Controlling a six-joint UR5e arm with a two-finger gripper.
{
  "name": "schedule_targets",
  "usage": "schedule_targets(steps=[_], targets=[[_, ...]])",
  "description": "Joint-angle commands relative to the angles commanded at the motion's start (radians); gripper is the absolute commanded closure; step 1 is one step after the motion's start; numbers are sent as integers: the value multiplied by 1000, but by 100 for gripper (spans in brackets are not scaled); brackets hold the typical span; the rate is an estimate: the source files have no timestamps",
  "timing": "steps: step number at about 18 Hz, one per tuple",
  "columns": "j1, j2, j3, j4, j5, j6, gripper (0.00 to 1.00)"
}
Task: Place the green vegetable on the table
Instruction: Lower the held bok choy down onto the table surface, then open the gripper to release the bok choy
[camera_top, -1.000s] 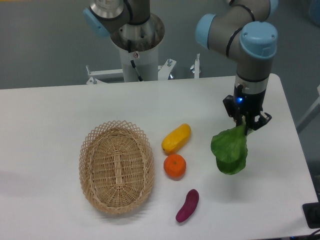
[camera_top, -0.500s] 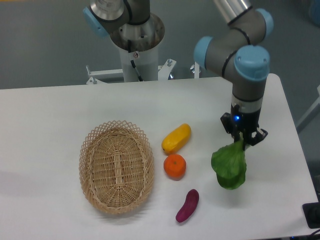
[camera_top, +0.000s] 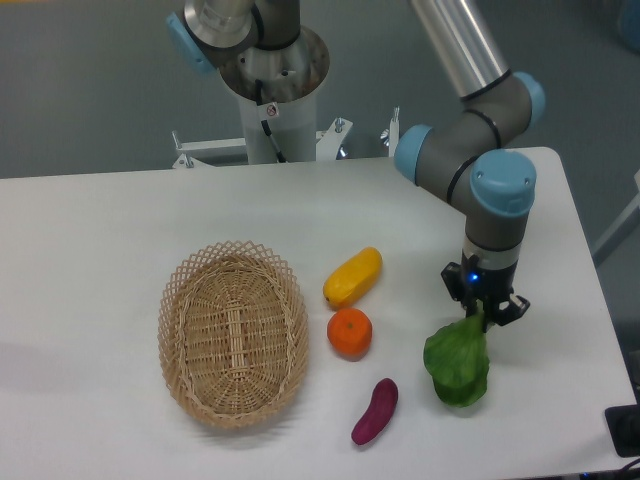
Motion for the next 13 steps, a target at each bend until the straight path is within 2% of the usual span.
schedule_targets(steps=[1,2,3,4,5,9,13], targets=[[0,2,-2,-2,0,0,64],[0,2,1,0,0,0,56],[0,2,5,-2,0,0,36],[0,5,11,-2,2,-2,9],[0,8,17,-2,5,-5,0],[2,23,31,-3,5,-26,0],[0,40,112,-3,3,-55,0]])
